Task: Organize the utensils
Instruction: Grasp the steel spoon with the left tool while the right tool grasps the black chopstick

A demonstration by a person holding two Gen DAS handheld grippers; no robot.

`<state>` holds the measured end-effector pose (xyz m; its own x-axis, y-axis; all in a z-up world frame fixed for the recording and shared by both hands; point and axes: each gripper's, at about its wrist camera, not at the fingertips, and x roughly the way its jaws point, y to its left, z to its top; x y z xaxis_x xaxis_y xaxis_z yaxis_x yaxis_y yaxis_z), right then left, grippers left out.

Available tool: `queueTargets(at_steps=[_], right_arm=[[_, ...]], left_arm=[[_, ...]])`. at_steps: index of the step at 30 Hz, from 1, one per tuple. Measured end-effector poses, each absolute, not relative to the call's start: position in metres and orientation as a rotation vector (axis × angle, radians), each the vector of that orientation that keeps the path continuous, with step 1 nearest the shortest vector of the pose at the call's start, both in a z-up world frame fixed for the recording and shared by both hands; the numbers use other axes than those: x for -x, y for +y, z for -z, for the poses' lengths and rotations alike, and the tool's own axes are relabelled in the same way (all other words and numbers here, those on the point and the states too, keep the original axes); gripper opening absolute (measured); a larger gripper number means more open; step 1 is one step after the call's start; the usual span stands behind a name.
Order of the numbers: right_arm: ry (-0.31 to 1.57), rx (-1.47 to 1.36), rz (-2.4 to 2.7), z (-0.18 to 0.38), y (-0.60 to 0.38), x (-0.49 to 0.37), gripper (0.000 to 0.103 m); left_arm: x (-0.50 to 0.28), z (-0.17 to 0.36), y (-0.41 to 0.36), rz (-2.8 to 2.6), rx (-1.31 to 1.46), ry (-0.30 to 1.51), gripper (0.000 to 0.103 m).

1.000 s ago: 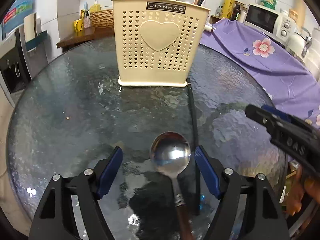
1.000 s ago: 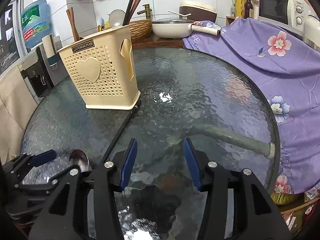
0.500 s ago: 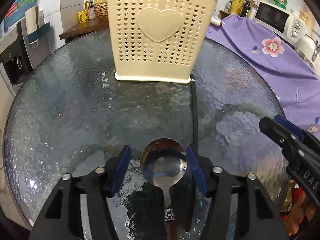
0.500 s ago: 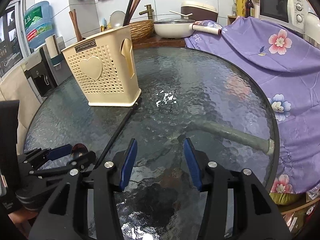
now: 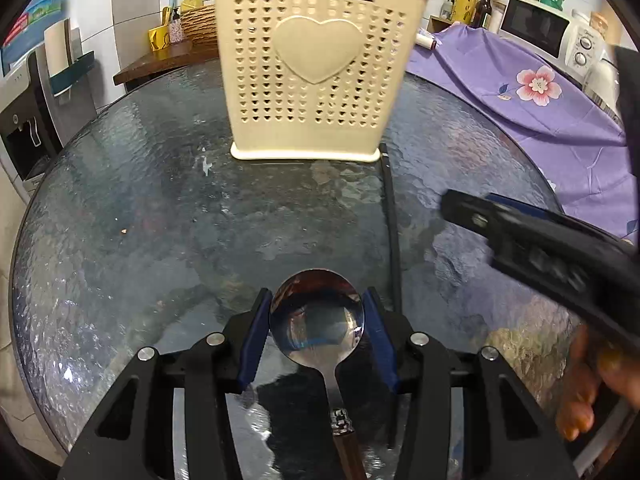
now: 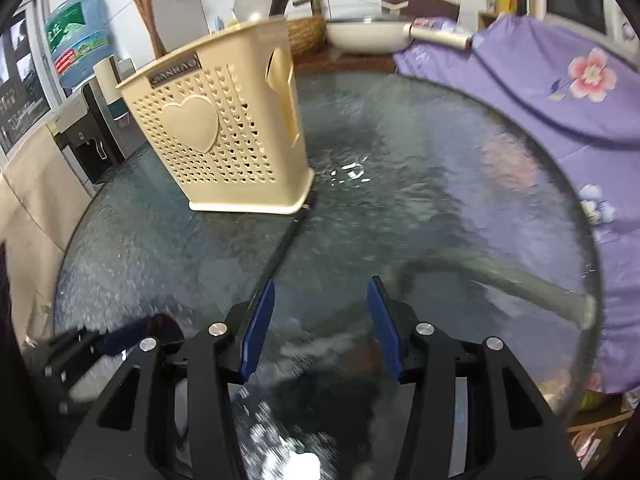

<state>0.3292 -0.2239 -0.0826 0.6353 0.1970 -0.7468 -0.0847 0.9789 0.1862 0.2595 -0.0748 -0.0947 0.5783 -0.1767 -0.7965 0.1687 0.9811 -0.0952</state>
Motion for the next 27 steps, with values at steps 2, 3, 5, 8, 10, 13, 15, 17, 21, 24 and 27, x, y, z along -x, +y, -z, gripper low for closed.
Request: queueTargets(at_steps=[2, 3, 5, 8, 10, 13, 15, 17, 21, 24, 27], right_arm=[[0.88, -0.127, -0.146, 0.085, -0.213, -0.345, 0.049], [0.884, -0.125, -0.139, 0.085, -0.21, -0.349, 0.049], [0.895, -0.133, -0.124, 0.087, -0.202, -0.362, 0.049], [0.923, -0.138, -0.104, 0.091, -0.193, -0.373, 0.049], [0.94, -0.148, -0.08, 0.095, -0.19, -0.377, 0.049], [0.949, -0.133, -0.06, 0.099, -0.183, -0.38, 0.048], [0.953, -0.121, -0.053, 0.1, -0.18, -0.382, 0.048], [0.954, -0.099, -0.041, 0.1, -0.176, -0.383, 0.041], [0.946, 0.003, -0.042, 0.101, -0.17, -0.377, 0.03], [0.951, 0.036, -0.09, 0.1, -0.174, -0.365, 0.018], [0.969, 0.059, -0.145, 0.099, -0.183, -0.351, 0.015]], left_arm=[[-0.262, 0.095, -0.069, 0.204, 0.01, 0.934, 0.046], [-0.263, 0.095, -0.067, 0.204, 0.009, 0.933, 0.046], [-0.266, 0.094, -0.061, 0.207, 0.007, 0.931, 0.046], [-0.269, 0.094, -0.054, 0.207, 0.007, 0.932, 0.046], [-0.271, 0.094, -0.049, 0.211, 0.005, 0.936, 0.046], [-0.273, 0.095, -0.044, 0.22, 0.002, 0.936, 0.046], [-0.274, 0.095, -0.043, 0.229, 0.005, 0.939, 0.046], [-0.274, 0.095, -0.043, 0.239, 0.007, 0.938, 0.046], [-0.275, 0.095, -0.041, 0.248, 0.0, 0.936, 0.046], [-0.278, 0.095, -0.038, 0.252, 0.001, 0.938, 0.046], [-0.278, 0.096, -0.039, 0.253, 0.004, 0.938, 0.046]])
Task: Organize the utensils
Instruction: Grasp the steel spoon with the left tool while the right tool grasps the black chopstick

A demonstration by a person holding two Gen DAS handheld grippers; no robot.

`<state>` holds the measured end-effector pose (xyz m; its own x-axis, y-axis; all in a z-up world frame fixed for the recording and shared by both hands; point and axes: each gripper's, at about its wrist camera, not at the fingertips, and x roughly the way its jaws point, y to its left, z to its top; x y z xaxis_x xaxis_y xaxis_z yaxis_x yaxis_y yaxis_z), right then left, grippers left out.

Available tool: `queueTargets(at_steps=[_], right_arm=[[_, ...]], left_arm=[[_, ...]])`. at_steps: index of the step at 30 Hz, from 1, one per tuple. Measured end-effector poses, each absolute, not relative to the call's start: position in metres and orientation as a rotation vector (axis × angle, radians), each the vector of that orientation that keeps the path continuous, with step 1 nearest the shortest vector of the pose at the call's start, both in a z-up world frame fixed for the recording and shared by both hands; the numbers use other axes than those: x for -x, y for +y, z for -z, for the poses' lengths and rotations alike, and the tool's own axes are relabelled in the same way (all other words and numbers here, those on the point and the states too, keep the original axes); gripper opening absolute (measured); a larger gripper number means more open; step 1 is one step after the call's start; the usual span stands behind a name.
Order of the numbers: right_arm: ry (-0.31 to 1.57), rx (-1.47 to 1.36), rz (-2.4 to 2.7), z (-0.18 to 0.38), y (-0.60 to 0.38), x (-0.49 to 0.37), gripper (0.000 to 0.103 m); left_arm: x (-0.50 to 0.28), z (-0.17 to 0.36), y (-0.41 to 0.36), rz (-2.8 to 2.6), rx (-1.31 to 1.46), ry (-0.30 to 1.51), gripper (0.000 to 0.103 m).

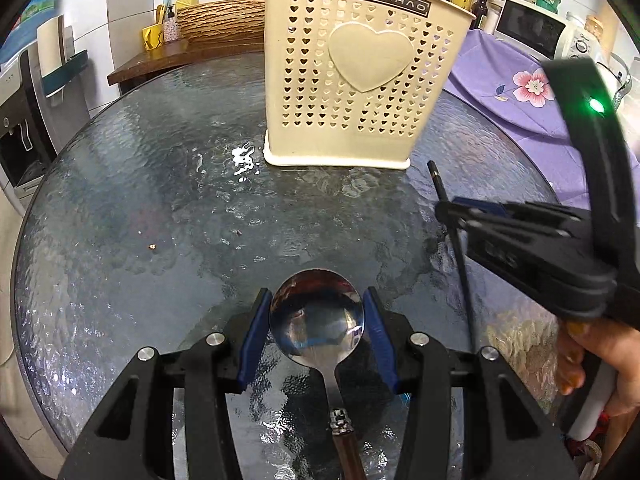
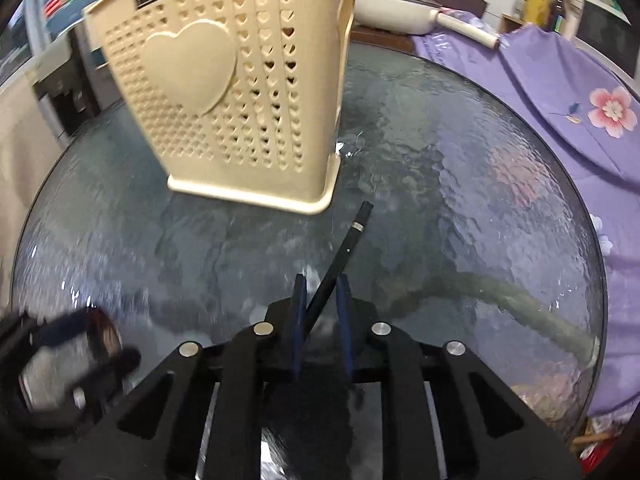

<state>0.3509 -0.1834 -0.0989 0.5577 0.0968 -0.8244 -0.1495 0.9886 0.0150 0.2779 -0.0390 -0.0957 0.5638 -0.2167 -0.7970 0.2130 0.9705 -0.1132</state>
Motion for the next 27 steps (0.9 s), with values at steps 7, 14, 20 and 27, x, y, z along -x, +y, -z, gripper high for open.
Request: queueTargets(at_steps=[7, 14, 20, 27], right_arm=[[0.981, 0.024, -0.148, 0.097, -0.189, -0.347, 0.02], [0.975, -0.026, -0.078, 0.096, -0.192, -0.377, 0.022], [0.962, -0.016, -0.039, 0.098, -0.193, -0.391, 0.018], [0.951, -0.12, -0.1, 0.098, -0.208, -0.384, 0.008]], left_arm=[[-0.281, 0.096, -0.039, 0.243, 0.022, 0.939, 0.046], [-0.279, 0.097, -0.038, 0.224, 0.026, 0.935, 0.048], [-0.274, 0.097, -0.048, 0.197, 0.003, 0.923, 0.045], [-0.272, 0.093, -0.05, 0.212, 0.0, 0.903, 0.045]])
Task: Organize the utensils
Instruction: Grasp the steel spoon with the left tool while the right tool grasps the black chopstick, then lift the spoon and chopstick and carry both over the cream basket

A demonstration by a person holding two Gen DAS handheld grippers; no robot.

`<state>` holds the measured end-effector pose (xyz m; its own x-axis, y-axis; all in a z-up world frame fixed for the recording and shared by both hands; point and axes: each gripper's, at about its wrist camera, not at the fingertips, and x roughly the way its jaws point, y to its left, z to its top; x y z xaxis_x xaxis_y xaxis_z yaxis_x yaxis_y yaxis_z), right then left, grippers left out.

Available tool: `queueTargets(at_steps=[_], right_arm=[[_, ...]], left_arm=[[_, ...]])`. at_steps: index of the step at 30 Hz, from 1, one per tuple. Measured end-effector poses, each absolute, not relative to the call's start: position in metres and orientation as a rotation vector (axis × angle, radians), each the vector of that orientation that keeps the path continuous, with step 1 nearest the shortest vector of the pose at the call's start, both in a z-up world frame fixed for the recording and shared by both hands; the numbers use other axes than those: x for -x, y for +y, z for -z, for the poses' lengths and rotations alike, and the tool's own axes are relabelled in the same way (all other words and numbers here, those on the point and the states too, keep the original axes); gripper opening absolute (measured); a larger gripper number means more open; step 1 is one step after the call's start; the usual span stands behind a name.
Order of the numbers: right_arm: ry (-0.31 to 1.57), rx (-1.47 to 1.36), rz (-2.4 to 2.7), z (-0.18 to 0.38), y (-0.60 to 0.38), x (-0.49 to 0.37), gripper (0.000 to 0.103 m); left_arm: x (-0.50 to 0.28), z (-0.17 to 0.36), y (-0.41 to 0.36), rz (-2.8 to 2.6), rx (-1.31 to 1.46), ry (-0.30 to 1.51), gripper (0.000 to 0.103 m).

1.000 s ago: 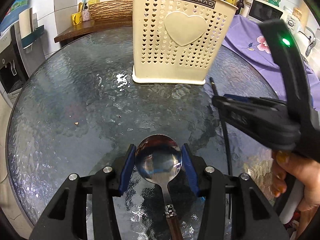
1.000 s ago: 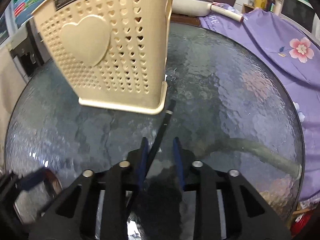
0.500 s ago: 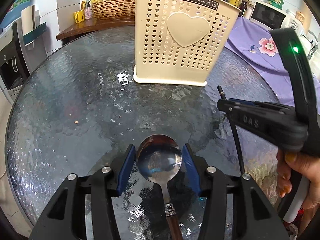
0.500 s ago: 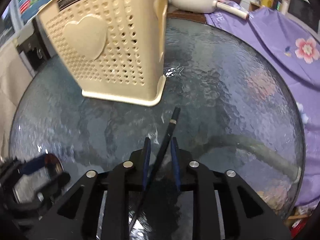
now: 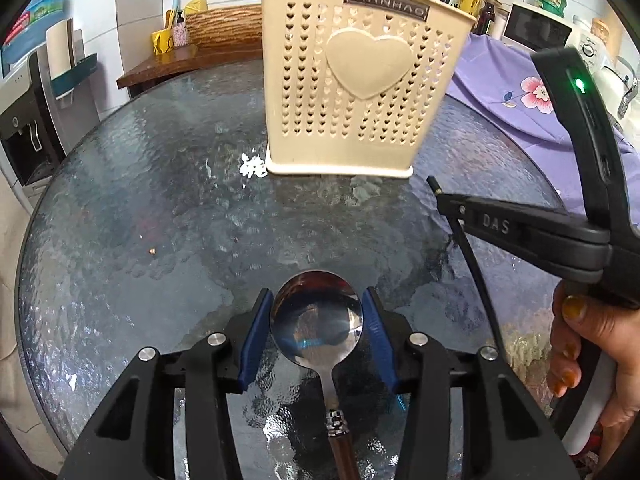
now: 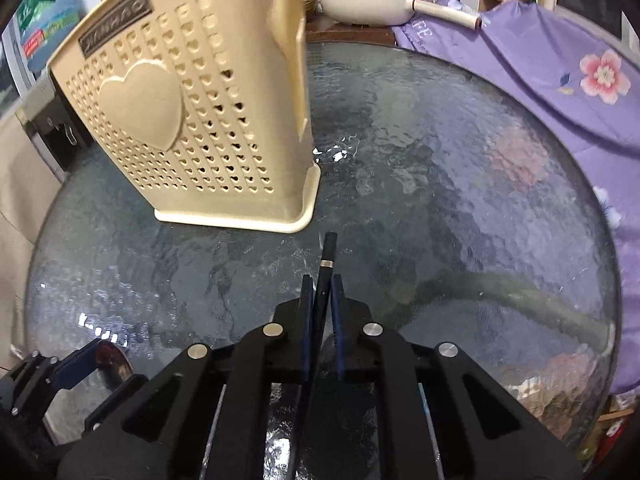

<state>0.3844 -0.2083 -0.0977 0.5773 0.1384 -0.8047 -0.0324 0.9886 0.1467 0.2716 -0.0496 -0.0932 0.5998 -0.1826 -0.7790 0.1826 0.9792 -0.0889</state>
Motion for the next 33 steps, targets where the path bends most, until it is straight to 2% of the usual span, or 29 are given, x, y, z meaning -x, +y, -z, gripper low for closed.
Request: queueTargets(at_steps=[6, 20, 33], right_arm=[[0.863, -0.169, -0.151, 0.078, -0.219, -0.371, 0.008], [0.535, -0.198, -0.272, -0.017, -0.241, -0.301, 0.008], [0.437, -0.202, -0.321, -0.059, -0.244, -0.263, 0.008]], left_arm=[[-0.267, 0.065, -0.049, 0.253, 0.006, 0.808, 0.045], [-0.252, 0.003, -0.045, 0.306, 0.021, 0.615, 0.045], [-0.248, -0.029, -0.051, 0.31, 0.006, 0.53, 0.044]])
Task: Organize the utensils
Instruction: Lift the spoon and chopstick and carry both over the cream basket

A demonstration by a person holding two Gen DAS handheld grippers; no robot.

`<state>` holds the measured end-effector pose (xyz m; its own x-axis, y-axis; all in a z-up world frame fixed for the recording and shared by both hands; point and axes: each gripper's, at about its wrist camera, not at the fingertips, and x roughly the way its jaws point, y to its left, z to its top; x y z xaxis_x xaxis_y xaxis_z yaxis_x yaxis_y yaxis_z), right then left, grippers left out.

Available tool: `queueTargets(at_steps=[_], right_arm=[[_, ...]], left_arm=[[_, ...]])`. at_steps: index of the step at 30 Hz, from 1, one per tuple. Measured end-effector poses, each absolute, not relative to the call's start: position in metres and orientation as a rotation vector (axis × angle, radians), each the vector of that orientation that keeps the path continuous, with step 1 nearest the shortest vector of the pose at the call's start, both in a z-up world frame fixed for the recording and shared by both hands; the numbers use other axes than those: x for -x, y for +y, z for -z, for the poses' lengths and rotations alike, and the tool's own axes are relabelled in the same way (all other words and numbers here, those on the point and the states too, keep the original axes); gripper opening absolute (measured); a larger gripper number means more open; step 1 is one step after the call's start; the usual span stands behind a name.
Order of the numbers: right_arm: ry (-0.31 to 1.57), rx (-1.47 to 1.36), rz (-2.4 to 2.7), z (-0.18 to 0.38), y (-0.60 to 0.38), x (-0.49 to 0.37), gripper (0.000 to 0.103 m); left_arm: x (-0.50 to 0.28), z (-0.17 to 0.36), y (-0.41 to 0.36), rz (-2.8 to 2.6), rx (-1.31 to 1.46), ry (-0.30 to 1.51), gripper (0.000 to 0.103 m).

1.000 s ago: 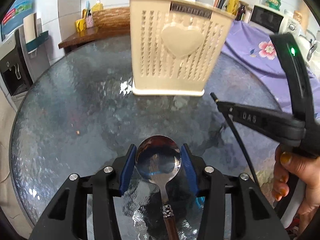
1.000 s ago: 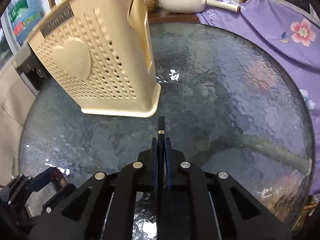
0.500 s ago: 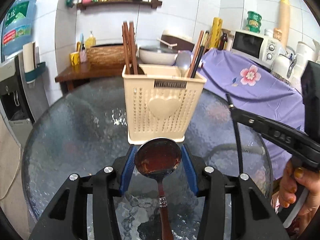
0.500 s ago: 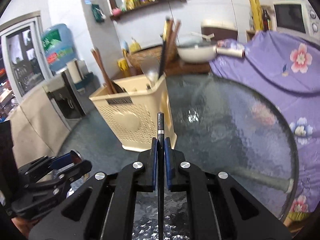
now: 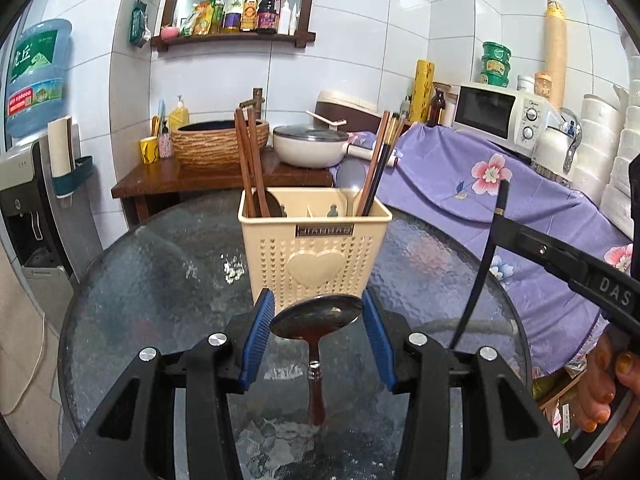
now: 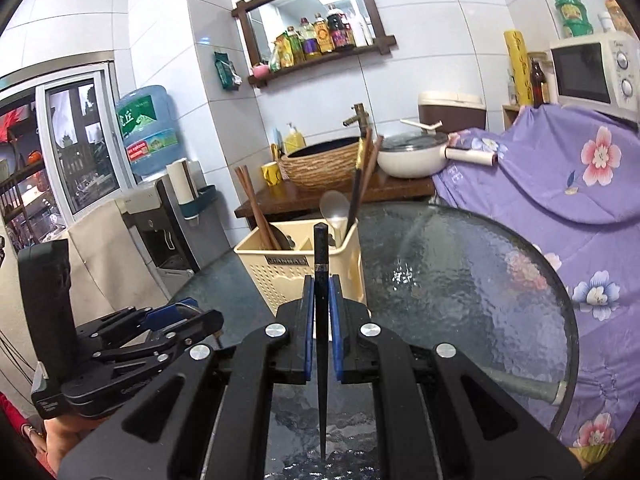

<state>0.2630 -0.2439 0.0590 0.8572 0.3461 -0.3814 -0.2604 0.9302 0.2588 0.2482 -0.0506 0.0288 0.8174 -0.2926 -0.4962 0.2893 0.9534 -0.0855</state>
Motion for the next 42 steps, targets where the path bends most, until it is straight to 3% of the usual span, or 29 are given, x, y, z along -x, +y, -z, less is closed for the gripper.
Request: queueTargets(at_steps=[21, 36, 42], right_arm=[[0.468, -0.174, -0.389, -0.089, -0.236, -0.284, 0.008], [0.341, -0.148, -0.403, -0.202, -0.235, -0.322, 0.008], [0.298, -0.132, -0.353, -0.222, -0.233, -0.347, 0.008]], left_arm=[[-0.269, -0.068, -0.055, 0.37, 0.026, 0.502, 0.044], [-0.32, -0.169, -0.047, 0.334, 0.051, 0.374, 0.044], [-0.349, -0.177, -0.046, 0.286, 0.042, 0.365, 0.044]])
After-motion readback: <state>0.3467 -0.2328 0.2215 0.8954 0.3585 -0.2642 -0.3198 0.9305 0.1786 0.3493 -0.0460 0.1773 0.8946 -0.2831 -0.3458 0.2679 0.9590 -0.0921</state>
